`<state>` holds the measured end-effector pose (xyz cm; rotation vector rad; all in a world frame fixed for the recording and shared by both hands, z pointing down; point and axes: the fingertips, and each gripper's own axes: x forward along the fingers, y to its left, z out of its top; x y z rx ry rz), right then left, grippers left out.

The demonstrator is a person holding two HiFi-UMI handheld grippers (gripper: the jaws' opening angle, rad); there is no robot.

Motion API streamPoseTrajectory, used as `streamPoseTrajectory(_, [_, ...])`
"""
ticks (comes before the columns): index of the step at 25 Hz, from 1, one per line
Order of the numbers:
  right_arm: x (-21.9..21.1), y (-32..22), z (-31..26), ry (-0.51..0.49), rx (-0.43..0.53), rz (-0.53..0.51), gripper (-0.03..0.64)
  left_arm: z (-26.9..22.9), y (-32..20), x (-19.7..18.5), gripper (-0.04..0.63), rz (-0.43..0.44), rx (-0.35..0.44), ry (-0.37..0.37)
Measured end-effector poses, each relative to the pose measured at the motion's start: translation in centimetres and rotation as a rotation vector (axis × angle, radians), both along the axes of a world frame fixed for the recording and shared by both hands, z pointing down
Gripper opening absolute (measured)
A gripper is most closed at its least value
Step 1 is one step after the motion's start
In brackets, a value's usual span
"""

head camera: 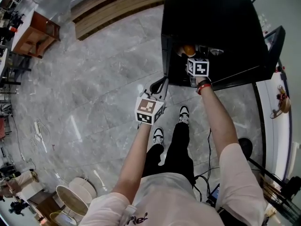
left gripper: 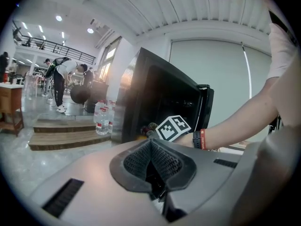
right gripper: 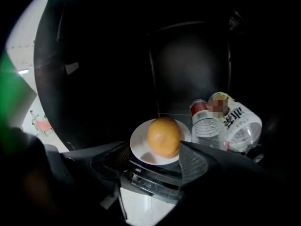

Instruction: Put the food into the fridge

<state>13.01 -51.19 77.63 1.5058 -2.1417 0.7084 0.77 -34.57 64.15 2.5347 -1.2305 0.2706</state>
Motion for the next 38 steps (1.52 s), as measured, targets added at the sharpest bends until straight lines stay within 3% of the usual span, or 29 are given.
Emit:
streamPoseTrajectory(19, [2.5, 7.2, -4.9, -0.002, 0.021, 0.050, 0.308, -2.9, 1.4, -0.5, 0.018, 0.032, -0.007, -0.035])
streamPoseTrajectory(38, [4.1, 14.9, -13.7, 0.002, 0.119, 0.102, 0.221, -7.2, 3.8, 0.0, 0.018, 0.091, 0.022, -0.046])
